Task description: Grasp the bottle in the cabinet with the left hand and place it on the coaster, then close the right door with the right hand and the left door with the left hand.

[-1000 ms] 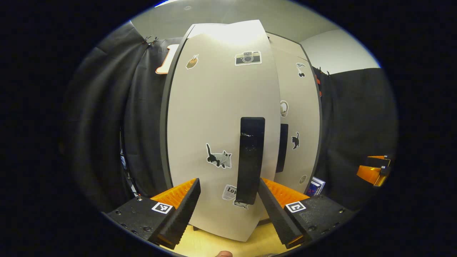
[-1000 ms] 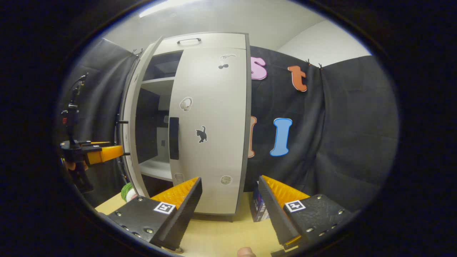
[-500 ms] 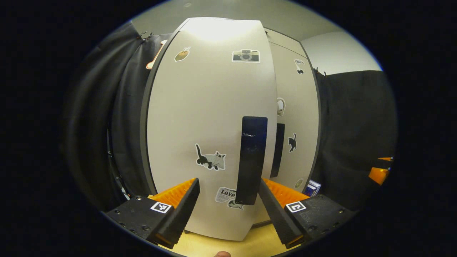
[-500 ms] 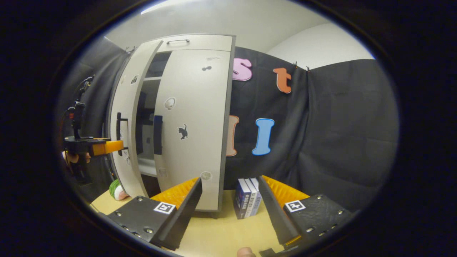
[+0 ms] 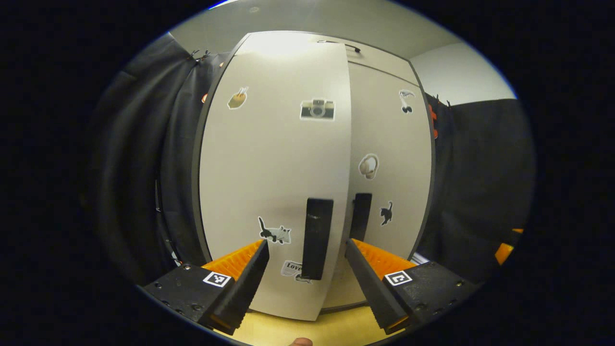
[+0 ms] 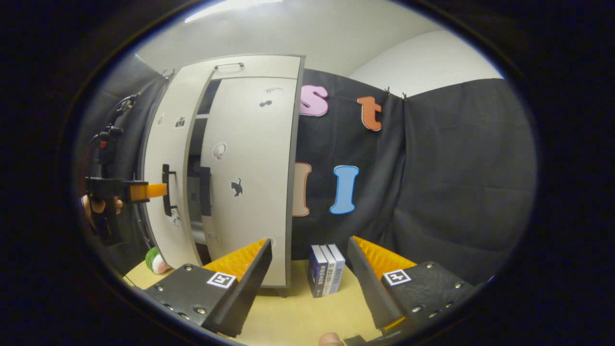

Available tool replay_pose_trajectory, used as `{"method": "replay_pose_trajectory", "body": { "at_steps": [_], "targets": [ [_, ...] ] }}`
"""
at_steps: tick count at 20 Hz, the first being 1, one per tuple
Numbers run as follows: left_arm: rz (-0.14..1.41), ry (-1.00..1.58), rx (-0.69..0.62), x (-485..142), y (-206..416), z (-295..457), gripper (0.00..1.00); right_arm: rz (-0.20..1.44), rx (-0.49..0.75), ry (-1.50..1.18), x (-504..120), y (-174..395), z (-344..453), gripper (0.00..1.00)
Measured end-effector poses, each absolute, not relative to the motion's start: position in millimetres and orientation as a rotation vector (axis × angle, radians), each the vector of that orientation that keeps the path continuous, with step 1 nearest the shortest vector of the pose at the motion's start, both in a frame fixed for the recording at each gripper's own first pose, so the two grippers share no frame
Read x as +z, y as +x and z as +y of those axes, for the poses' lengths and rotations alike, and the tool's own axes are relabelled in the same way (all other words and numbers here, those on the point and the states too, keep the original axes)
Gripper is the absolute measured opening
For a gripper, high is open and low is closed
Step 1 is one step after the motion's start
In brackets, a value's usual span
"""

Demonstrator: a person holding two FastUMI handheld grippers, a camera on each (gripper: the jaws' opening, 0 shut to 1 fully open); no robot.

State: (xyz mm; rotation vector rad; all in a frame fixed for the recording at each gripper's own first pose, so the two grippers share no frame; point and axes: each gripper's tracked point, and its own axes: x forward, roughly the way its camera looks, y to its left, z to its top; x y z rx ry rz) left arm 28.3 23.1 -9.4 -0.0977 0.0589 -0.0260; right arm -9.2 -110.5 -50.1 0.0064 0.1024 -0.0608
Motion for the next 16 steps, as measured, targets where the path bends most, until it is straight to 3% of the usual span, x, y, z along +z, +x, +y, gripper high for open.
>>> {"method": "replay_pose_trajectory", "body": {
  "at_steps": [9,13,14,16],
  "targets": [
    [-0.005,0.020,0.124,54,-41,23,1.00,-0.014,0.038,0.084,24,12,-90,0.93],
    [-0.042,0.007,0.152,65,-57,18,0.99,-0.042,0.070,0.083,36,21,-86,0.93],
    [-0.042,0.008,0.161,65,-59,19,0.99,-0.041,0.078,0.072,34,22,-84,0.98],
    [-0.040,-0.002,0.171,64,-61,20,1.00,-0.045,0.097,0.057,33,24,-79,0.95]
  ]
}}
